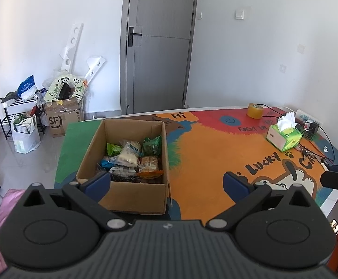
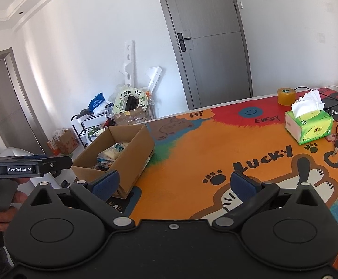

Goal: Organize snacks

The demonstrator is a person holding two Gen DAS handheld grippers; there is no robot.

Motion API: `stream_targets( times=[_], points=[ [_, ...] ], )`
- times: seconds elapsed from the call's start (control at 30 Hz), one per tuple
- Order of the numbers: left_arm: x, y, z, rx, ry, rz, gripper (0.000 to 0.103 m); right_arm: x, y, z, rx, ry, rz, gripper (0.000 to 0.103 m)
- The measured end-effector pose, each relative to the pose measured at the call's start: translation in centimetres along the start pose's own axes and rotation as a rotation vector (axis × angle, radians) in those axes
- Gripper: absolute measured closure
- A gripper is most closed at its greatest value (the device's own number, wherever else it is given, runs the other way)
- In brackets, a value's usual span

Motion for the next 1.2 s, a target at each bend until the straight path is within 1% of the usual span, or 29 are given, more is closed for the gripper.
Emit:
stream_targets(
  times=[0.43,0.83,1.2],
  points=[
    [-0.17,-0.03,0.22,0.005,-0.003,0.0,0.001,-0.06,-0.01,-0.46,-0.015,0.003,-0.006,0.0],
    [-0.17,-0.03,0.19,0.004,-0.002,-0.001,0.001,0.18,-0.09,-0.34,-0.011,-0.009,-0.017,0.0],
    [-0.45,0.15,0.25,0.003,0.0,0.009,0.001,-0.04,0.11,-0.35,-0.011,-0.014,-0.004,0.0]
  ],
)
Point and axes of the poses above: each gripper's, at about its wrist camera, not at the fingertips, and y roughly the way its jaws point, z to its left, x to its top, the point moved 10 cm from there along y, roughly the way its jaws point, and after that the axes turned 12 degrees about -z, right-handed, at the moved point
